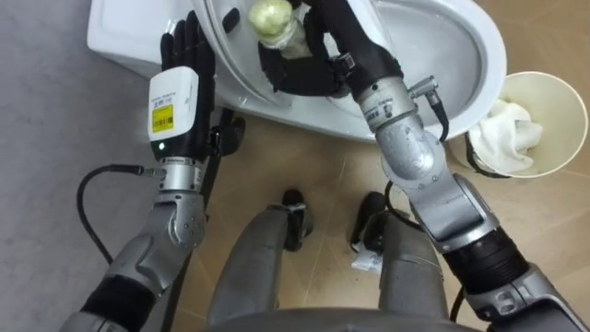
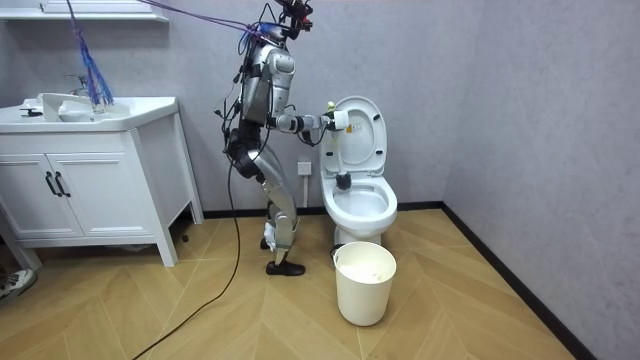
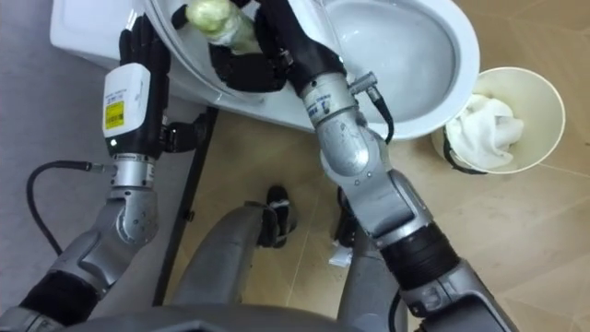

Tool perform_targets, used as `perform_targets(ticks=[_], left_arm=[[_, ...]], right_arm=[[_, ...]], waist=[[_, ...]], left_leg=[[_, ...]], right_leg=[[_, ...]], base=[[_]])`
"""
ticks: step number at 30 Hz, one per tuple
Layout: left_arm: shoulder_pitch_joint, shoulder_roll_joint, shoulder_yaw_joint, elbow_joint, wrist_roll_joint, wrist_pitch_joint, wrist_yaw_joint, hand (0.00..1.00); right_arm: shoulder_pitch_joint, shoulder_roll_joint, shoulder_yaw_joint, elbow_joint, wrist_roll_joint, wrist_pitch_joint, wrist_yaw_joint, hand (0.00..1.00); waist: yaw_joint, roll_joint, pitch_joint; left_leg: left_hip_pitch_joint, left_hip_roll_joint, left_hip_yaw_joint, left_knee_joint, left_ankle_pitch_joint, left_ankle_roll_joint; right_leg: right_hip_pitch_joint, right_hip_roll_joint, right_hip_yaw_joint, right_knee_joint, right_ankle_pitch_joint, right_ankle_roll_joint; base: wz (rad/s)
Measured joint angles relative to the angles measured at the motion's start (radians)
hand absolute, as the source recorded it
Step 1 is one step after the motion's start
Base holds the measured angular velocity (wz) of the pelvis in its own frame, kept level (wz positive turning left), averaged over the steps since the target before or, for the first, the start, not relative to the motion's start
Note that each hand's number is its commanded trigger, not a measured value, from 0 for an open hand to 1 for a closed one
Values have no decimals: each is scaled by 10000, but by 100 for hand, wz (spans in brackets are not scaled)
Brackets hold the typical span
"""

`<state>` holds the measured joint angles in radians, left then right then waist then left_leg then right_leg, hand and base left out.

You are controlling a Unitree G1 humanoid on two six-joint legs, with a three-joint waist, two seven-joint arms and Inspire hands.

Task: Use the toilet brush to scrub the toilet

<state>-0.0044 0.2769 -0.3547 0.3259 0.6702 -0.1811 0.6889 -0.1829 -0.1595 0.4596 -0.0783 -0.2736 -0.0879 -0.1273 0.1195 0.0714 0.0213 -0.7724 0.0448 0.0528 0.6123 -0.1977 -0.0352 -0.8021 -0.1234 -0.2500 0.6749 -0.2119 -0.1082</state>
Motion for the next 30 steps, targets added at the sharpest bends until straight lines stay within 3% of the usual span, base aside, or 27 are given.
perform_targets(ticks=[6, 10, 15, 16, 18, 20, 25, 30], left_arm=[[23, 2, -1, 24, -27, -141, -43, 0], [55, 0, -35, 108, -56, -171, -167, 0], [-16, 10, -73, 337, -65, -325, -116, 0], [-43, 37, -74, 359, -67, -406, -20, 0], [-39, 50, -93, 363, -60, -507, 17, 0], [-12, 49, -134, 383, -81, -510, 26, 0], [-34, 48, -187, 430, -74, -569, -11, 0], [-96, 49, -269, 812, -74, -629, -187, 0]], right_arm=[[511, -55, -34, 54, -557, -181, -29, 100], [684, -346, -11, 1324, -1095, -475, -402, 100], [520, -830, -162, 4110, -1156, -664, -1305, 100], [355, -1050, -212, 4796, -1141, -680, -1536, 100], [146, -1192, -410, 5572, -1196, -889, -1909, 100], [-132, -1210, -633, 6226, -1189, -1161, -2477, 100], [-382, -1017, -858, 6910, -1121, -1354, -3142, 100], [-365, -1000, -894, 7648, -576, -1612, -3502, 100]], waist=[[-60, -72, -18], [-82, -63, 0], [-60, -113, 107], [-50, -115, 193], [-85, -123, 226], [-95, -127, 229], [-112, -136, 232], [-202, -226, 280]], left_leg=[[-12, -39, 19, 45, -56, 85], [209, -22, 6, -38, -69, 108], [336, -46, 12, -122, -76, 129], [325, -48, 11, -122, -76, 129], [262, -91, 11, -117, -75, 129], [290, -104, 11, -124, -76, 129], [402, -153, -33, -155, -72, 136], [1054, -230, -58, -333, -97, 189]], right_leg=[[23, 22, 45, -16, -4, 89], [290, 13, 31, -181, 32, 136], [424, -34, -14, -201, -35, 185], [411, -52, -35, -197, -42, 180], [308, -102, -38, -124, -57, 164], [317, -125, -52, -93, -71, 154], [461, -158, -89, -119, -95, 181], [1111, -174, -17, -248, -202, 340]], base=[[0], [0], [3], [0], [0], [0], [3], [4]])
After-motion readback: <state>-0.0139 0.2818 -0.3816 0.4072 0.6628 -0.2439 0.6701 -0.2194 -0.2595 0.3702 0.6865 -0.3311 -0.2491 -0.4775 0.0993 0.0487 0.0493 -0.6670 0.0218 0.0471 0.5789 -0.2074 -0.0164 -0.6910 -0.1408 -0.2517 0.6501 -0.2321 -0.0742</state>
